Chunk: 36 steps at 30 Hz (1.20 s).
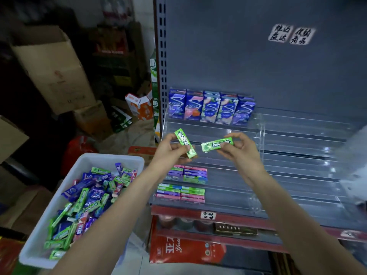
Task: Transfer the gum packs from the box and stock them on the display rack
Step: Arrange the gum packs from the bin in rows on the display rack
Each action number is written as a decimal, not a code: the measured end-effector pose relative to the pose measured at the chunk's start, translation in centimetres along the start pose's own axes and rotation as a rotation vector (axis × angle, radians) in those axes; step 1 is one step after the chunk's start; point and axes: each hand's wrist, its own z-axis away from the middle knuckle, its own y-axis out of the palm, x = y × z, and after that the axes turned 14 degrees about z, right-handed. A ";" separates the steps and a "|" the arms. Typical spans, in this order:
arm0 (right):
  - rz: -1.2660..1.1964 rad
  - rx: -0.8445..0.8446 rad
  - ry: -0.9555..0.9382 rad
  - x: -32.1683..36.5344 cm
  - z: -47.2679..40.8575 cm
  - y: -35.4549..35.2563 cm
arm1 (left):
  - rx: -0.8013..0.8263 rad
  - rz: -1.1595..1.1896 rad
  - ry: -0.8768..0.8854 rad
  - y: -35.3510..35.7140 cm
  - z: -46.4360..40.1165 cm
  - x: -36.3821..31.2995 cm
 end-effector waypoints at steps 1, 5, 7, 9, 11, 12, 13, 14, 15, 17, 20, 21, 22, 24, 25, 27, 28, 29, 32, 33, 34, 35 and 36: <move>0.001 -0.002 0.001 -0.1 0.1 -0.5 | -0.003 0.018 -0.002 0.6 0.1 0.1; -0.004 0.007 0.025 -0.3 0.6 -1.8 | 0.000 0.057 -0.008 2.2 0.8 0.6; -0.012 0.017 0.041 -0.4 0.6 -1.9 | 0.007 0.041 -0.009 2.8 0.8 0.9; 0.010 0.024 0.052 -0.5 0.5 -1.8 | 0.019 0.001 -0.013 3.3 0.6 1.0; 0.045 0.040 0.060 -0.6 0.3 -1.8 | 0.018 -0.054 -0.025 3.7 0.5 0.9; 0.054 0.051 0.070 -0.6 0.3 -1.8 | 0.016 -0.075 -0.030 3.8 0.3 0.9; 0.059 0.066 0.086 -0.6 0.2 -1.7 | 0.015 -0.085 -0.033 4.0 0.3 0.9; 0.056 0.087 0.103 -0.7 0.2 -1.7 | 0.011 -0.094 -0.032 4.0 0.2 0.8; 0.049 0.108 0.121 -0.8 0.1 -1.7 | 0.004 -0.103 -0.027 4.0 0.2 0.8; 0.043 0.141 0.141 -1.1 -0.2 -1.8 | -0.029 -0.105 -0.006 3.6 0.3 0.9; 0.090 0.154 0.150 -1.6 -0.7 -1.7 | -0.076 -0.074 0.028 2.1 0.2 1.0; 0.111 0.152 0.146 -1.7 -0.9 -1.5 | -0.091 -0.056 0.038 1.5 0.2 0.9; 0.137 0.149 0.134 -1.7 -1.1 -1.3 | -0.111 -0.036 0.052 0.8 0.2 0.8; 0.201 0.142 0.089 -1.7 -1.6 -0.7 | -0.167 -0.011 0.081 -0.4 0.1 0.4; 0.245 0.136 0.056 -1.7 -1.8 -0.3 | -0.193 -0.010 0.095 -1.0 0.1 0.1; 0.362 0.122 -0.015 -1.7 -2.5 0.8 | -0.226 -0.021 0.125 -2.2 0.1 -0.4; 0.426 0.114 -0.054 -1.8 -2.8 1.5 | -0.240 -0.034 0.139 -2.7 0.0 -0.7; 0.490 0.108 -0.095 -1.9 -3.2 2.2 | -0.255 -0.054 0.151 -3.2 0.0 -1.0; 0.719 0.109 -0.228 -2.2 -3.9 4.6 | -0.280 -0.070 0.173 -4.5 -0.6 -1.5; 0.794 0.113 -0.272 -2.3 -4.0 5.4 | -0.279 -0.061 0.174 -4.9 -0.8 -1.6; 0.852 0.118 -0.308 -2.5 -4.2 6.0 | -0.276 -0.052 0.173 -5.3 -1.1 -1.6; 0.893 0.123 -0.333 -2.6 -4.3 6.7 | -0.274 -0.047 0.166 -5.7 -1.3 -1.7; 0.922 0.127 -0.344 -2.7 -4.5 7.3 | -0.273 -0.044 0.158 -6.1 -1.5 -1.7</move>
